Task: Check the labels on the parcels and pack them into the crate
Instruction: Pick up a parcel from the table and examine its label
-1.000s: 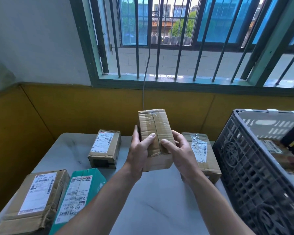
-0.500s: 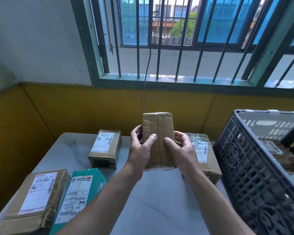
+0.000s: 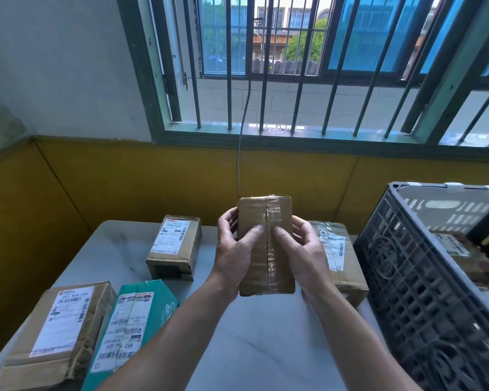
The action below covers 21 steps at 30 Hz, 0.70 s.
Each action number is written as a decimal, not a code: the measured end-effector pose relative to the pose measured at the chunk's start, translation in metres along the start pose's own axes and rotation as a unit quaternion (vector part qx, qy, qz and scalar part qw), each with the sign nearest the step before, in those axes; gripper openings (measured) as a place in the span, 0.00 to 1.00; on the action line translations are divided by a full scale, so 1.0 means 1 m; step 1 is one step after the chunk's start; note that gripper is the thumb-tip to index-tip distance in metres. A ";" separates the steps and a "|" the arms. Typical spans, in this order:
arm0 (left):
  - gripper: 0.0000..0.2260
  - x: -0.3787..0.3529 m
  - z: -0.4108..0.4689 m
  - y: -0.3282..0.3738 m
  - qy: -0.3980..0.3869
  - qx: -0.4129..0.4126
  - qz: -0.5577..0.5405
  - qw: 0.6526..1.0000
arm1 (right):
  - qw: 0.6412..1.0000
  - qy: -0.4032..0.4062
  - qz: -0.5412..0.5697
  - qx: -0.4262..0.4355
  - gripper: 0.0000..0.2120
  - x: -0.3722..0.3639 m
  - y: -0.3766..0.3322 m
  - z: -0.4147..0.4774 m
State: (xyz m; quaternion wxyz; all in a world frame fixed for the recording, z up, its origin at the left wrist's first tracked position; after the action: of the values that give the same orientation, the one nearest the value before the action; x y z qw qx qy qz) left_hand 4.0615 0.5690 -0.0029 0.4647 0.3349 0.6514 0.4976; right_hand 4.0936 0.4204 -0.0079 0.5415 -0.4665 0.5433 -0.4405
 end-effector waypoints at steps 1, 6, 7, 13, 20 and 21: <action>0.18 0.001 0.000 0.001 0.002 -0.002 0.004 1.000 | 1.000 -0.001 0.003 -0.002 0.13 0.000 0.000 0.000; 0.20 0.004 0.001 0.000 0.003 -0.001 0.013 1.000 | 1.000 0.001 -0.006 -0.009 0.12 0.003 0.001 0.001; 0.23 0.003 0.000 -0.001 0.001 0.005 0.007 1.000 | 1.000 0.002 -0.006 -0.009 0.13 0.003 0.001 0.001; 0.20 0.001 -0.001 0.003 0.000 0.003 -0.001 1.000 | 1.000 -0.006 0.021 0.003 0.15 0.000 -0.005 -0.002; 0.19 0.004 0.000 -0.001 -0.013 0.005 0.009 1.000 | 1.000 -0.011 -0.010 0.003 0.10 -0.001 -0.005 -0.004; 0.23 0.004 -0.001 -0.001 -0.014 0.004 0.015 1.000 | 1.000 -0.013 -0.011 0.003 0.12 -0.002 -0.006 -0.005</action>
State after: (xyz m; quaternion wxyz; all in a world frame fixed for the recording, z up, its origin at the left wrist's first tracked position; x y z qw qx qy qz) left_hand 4.0597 0.5719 -0.0045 0.4646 0.3533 0.6422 0.4969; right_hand 4.0885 0.4207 -0.0016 0.5451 -0.4767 0.5294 -0.4421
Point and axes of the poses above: each hand's wrist, its own z-axis towards the middle knuckle, its own x-axis out of the back of the hand, y = z × x, the point moved 8 cm from there along z, towards the middle knuckle, and after that the axes turned 2 degrees about z, right-handed, at the moved point
